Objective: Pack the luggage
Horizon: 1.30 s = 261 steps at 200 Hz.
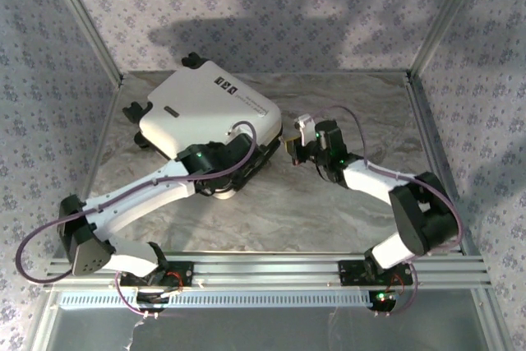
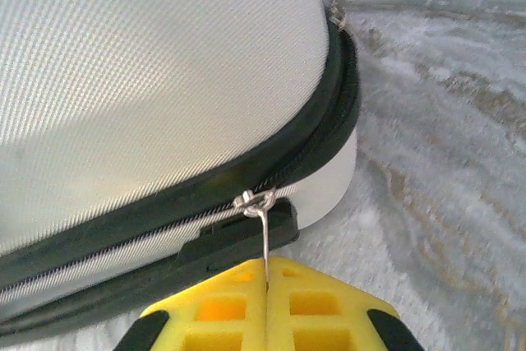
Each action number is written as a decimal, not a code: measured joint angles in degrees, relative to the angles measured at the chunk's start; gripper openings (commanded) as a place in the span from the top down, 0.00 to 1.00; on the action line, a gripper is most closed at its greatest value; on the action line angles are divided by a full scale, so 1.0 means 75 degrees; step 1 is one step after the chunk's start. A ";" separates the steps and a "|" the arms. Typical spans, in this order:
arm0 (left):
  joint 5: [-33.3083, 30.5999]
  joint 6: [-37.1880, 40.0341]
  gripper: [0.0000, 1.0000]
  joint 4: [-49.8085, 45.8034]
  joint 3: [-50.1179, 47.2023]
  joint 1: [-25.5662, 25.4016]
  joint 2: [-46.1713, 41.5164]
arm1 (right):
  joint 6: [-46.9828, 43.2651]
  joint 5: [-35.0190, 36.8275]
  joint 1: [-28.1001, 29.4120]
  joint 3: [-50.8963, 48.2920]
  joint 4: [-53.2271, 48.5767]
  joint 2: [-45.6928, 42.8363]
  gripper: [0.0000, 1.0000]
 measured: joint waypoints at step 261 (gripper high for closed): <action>0.0003 0.0813 0.31 -0.0568 0.1801 -0.0038 0.0711 | 0.0023 -0.0918 -0.0096 -0.0187 0.0038 0.0621 0.79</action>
